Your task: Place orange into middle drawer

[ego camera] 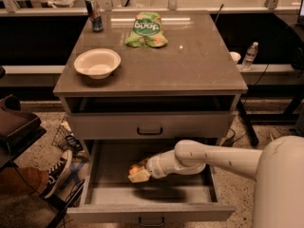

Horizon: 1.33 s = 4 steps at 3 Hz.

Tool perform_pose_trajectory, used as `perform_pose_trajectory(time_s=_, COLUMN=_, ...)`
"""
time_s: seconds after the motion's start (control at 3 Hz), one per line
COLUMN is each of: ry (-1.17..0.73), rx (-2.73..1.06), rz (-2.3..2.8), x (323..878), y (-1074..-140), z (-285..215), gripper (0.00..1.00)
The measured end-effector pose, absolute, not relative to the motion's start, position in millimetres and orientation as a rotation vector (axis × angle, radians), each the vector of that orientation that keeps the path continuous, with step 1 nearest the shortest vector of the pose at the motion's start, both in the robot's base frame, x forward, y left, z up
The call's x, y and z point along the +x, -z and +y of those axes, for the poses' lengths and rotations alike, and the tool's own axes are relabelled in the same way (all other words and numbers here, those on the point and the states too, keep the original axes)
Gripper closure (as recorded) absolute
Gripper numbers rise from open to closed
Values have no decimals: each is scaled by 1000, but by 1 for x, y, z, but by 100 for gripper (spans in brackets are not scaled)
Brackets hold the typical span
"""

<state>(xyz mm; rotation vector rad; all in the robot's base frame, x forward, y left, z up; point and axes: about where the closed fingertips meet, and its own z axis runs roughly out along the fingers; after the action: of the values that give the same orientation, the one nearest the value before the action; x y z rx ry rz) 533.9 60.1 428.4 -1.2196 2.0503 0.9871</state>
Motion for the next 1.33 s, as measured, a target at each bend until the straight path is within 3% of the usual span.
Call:
perform_pose_trajectory(time_s=1.0, ry=-1162, rx=-991, rz=1933, x=543, y=-374, z=78, gripper=100)
perform_pose_trajectory(time_s=1.33, ry=-1175, rx=-984, rz=1926, x=542, y=-371, z=79, gripper=87)
